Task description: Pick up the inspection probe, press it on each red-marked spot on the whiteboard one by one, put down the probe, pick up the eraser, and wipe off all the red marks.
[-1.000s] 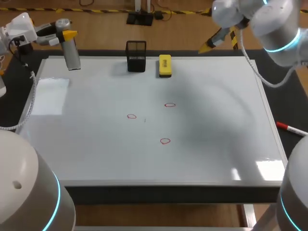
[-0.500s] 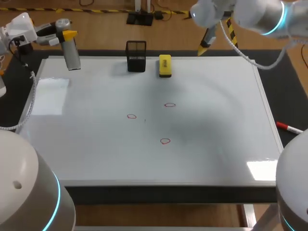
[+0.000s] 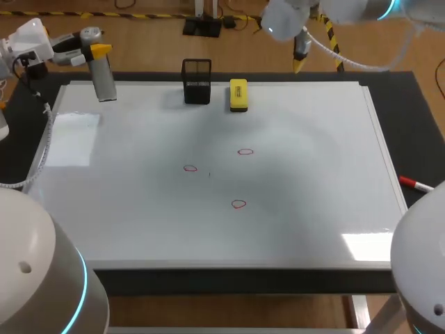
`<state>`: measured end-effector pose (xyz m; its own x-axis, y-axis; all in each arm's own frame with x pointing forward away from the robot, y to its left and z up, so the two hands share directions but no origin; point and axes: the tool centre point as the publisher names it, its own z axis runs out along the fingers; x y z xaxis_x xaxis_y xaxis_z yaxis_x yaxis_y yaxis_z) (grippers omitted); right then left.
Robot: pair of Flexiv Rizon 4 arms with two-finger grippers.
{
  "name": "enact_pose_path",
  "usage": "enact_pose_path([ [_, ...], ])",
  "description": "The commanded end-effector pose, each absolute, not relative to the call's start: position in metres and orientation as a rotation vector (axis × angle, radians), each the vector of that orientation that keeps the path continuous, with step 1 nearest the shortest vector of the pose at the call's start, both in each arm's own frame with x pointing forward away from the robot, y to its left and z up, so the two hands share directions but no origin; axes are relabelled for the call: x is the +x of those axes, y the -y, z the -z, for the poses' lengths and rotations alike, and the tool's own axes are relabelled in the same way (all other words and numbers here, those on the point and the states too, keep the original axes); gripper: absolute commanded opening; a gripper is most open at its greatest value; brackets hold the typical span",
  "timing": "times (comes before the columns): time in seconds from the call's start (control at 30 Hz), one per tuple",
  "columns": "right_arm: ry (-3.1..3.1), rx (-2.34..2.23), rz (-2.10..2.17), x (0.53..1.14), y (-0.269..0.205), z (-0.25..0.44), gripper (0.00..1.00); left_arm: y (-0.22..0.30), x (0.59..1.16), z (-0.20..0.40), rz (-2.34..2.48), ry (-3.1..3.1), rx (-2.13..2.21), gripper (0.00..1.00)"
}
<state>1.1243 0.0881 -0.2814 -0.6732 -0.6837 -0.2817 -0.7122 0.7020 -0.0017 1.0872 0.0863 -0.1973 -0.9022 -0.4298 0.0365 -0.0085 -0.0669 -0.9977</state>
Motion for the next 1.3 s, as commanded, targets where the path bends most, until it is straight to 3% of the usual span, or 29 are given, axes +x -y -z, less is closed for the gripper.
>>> enact_pose_path([
  [0.03, -2.827, -1.401, -0.13, 1.135, -0.094, 0.298, 1.0, -0.086, 1.086, 0.196, 2.044, -1.917, -0.474, 0.0],
  [0.57, -2.588, -1.914, -0.026, 1.138, -0.125, 0.349, 1.0, -0.086, 1.086, 0.196, 2.044, -1.917, -0.474, 0.0],
  [1.3, -2.405, -2.145, -0.03, 1.119, -0.149, 0.39, 1.0, -0.086, 1.086, 0.196, 2.044, -1.917, -0.474, 0.0],
])
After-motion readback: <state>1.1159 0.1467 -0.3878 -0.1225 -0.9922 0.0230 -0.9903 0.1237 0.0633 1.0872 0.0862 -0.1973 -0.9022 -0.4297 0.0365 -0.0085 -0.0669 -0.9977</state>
